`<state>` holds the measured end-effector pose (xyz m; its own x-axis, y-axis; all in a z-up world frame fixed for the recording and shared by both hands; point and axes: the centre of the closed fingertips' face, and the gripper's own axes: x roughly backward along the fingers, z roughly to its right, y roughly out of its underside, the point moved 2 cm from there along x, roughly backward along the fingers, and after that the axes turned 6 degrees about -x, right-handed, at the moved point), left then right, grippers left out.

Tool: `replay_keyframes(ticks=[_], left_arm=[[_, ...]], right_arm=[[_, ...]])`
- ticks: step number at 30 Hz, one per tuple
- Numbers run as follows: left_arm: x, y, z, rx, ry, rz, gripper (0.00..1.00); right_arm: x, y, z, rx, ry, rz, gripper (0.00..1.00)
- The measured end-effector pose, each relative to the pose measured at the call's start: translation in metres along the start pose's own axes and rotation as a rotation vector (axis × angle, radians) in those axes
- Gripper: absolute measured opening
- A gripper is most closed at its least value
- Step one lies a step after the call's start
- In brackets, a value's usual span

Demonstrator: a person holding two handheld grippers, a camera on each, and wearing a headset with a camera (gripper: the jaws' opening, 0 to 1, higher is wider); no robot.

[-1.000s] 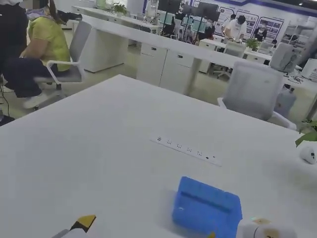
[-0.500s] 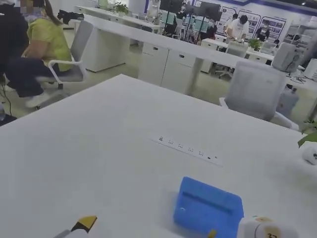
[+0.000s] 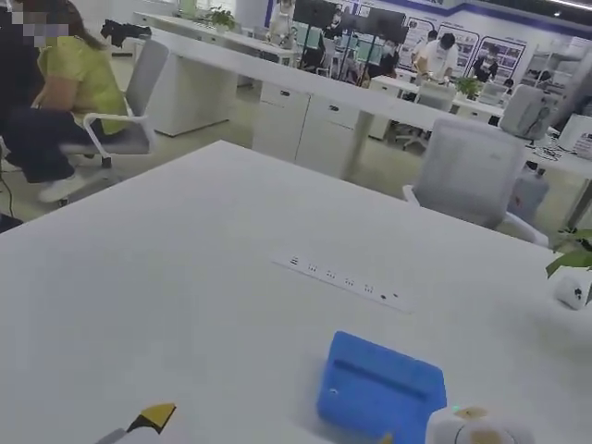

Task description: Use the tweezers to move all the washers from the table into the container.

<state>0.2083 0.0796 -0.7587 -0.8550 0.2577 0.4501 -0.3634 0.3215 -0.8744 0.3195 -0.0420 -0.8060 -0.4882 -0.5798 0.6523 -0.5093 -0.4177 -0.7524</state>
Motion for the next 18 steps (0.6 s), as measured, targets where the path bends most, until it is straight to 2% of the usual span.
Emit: replay_keyframes(ticks=[4,12,18], left_arm=[[0.000,0.000,-0.001,0.004,-0.003,-0.002,0.94],[0.000,0.002,0.001,0.001,0.002,-0.017,0.94],[0.000,0.001,0.002,-0.010,0.006,-0.017,0.94]], right_arm=[[-0.001,-0.002,0.001,-0.017,-0.023,-0.019,0.01],[0.005,-0.003,0.002,-0.032,-0.034,-0.027,0.01],[0.012,-0.015,0.006,-0.032,-0.033,-0.012,0.01]])
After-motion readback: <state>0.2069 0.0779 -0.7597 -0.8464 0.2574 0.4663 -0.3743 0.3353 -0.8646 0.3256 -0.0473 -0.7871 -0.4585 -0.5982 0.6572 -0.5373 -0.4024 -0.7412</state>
